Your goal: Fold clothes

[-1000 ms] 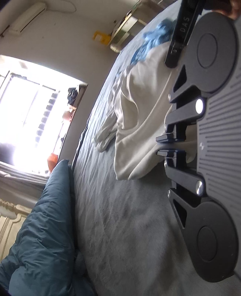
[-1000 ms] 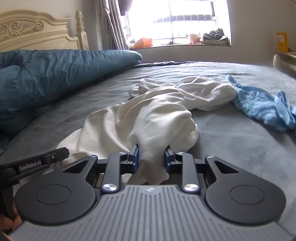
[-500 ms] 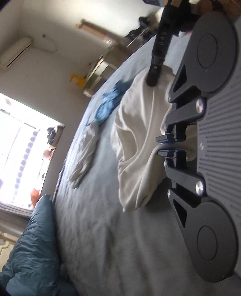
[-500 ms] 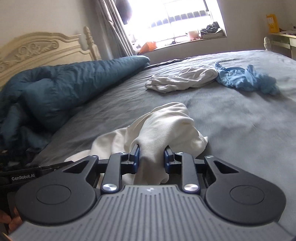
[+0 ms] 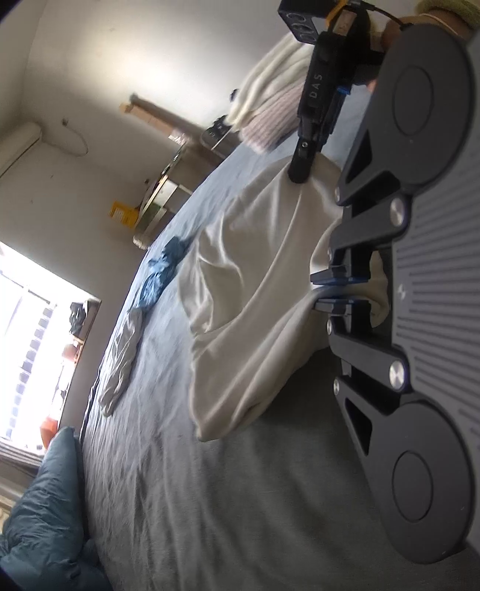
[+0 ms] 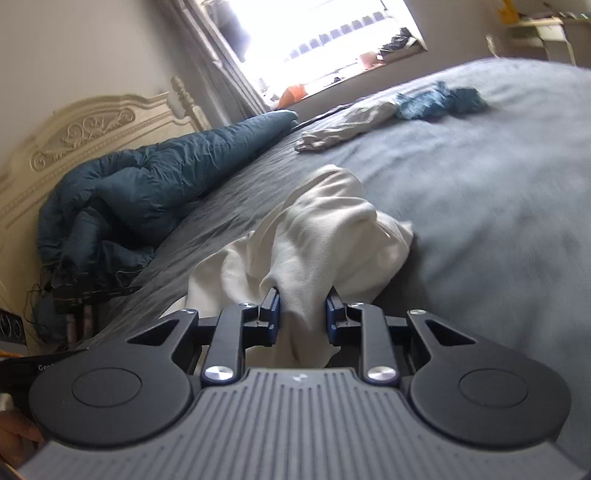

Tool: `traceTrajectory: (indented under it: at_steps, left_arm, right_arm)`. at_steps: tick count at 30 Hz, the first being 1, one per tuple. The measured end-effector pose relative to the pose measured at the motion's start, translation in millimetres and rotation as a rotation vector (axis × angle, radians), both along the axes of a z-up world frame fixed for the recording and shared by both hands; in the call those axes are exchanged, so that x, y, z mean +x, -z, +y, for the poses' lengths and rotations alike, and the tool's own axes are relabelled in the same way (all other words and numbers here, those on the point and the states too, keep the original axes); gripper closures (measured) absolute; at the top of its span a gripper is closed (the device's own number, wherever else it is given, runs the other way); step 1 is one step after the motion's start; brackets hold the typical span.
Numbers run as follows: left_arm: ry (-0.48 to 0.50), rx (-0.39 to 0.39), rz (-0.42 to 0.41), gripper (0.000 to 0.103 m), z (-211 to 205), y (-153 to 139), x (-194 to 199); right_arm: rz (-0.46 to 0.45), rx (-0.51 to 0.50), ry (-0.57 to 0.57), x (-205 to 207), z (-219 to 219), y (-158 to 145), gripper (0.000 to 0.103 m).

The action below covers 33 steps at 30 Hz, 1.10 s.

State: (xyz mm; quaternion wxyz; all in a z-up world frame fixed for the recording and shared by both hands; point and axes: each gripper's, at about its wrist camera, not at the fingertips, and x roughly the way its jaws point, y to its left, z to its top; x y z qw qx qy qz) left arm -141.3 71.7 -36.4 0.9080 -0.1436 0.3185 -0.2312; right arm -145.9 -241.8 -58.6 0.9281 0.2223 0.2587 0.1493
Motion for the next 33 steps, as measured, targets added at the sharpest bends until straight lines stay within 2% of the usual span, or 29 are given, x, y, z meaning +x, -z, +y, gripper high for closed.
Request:
traceTrajectory:
  at_steps: [2, 4, 5, 7, 10, 11, 13, 14, 15, 17, 18, 22, 23, 25, 27, 29, 33]
  left_arm:
    - [0.012, 0.004, 0.002, 0.095, -1.6, 11.6, -16.6]
    - [0.028, 0.004, 0.017, 0.094, -0.7, 24.3, -25.9]
    - [0.019, 0.008, 0.021, 0.092, 0.2, 28.6, -30.4]
    - [0.015, -0.029, 0.038, 0.074, 6.3, 35.1, -34.5]
    - [-0.003, -0.072, 0.012, 0.06, 14.7, 33.5, -38.8]
    - [-0.014, -0.058, -0.014, 0.058, 16.1, 30.6, -39.1]
    - [-0.033, -0.037, -0.068, 0.047, 16.3, 23.8, -40.4]
    - [-0.04, -0.032, -0.094, 0.046, 16.3, 20.4, -41.0]
    - [-0.048, -0.028, -0.12, 0.045, 16.3, 17.0, -41.6]
    - [-0.046, -0.025, -0.148, 0.042, 11.4, 10.7, -38.9]
    - [-0.045, -0.015, -0.152, 0.042, 8.8, 8.8, -36.6]
    - [-0.036, 0.049, -0.162, 0.044, 0.3, 13.9, -27.6]
    - [-0.039, 0.056, -0.151, 0.045, -0.1, 17.1, -24.6]
    - [-0.05, 0.05, -0.106, 0.054, 2.3, 25.5, -17.8]
    - [-0.06, 0.035, -0.064, 0.059, 4.9, 33.3, -13.0]
    - [-0.069, 0.013, -0.039, 0.059, 10.3, 39.5, -13.1]
    - [-0.073, -0.001, -0.025, 0.059, 16.8, 44.8, -13.6]
  right_arm:
    - [-0.011, -0.025, 0.026, -22.0, -3.5, 5.0, 0.086]
    - [-0.02, -0.082, 0.016, -38.2, -4.2, 8.9, 0.085]
    - [-0.025, -0.115, 0.046, -45.6, -6.8, 10.6, 0.083]
    - [-0.032, -0.187, 0.093, -56.1, -12.5, 9.2, 0.083]
    - [-0.049, -0.235, 0.133, -60.6, -24.7, -2.5, 0.076]
    - [-0.058, -0.246, 0.136, -58.3, -26.9, -7.2, 0.071]
    - [-0.056, -0.282, 0.115, -45.6, -25.1, -15.2, 0.055]
    - [-0.052, -0.291, 0.099, -35.3, -21.4, -18.8, 0.046]
    - [-0.062, -0.288, 0.092, -24.5, -17.5, -21.1, 0.041]
    - [-0.063, -0.274, 0.063, -1.2, -9.4, -18.3, 0.034]
    - [-0.063, -0.266, 0.048, 10.5, -5.4, -16.7, 0.034]
    - [-0.079, -0.353, 0.036, 55.3, 16.2, -10.6, 0.034]
    - [-0.072, -0.377, 0.032, 67.0, 20.1, -7.9, 0.035]
    - [-0.042, -0.369, 0.005, 84.8, 20.6, -2.1, 0.045]
    - [-0.039, -0.353, -0.027, 88.7, 22.1, -3.2, 0.076]
    - [-0.083, -0.375, -0.051, 78.3, 28.6, -10.4, 0.087]
    - [-0.164, -0.395, -0.098, 45.2, 37.0, -22.6, 0.092]
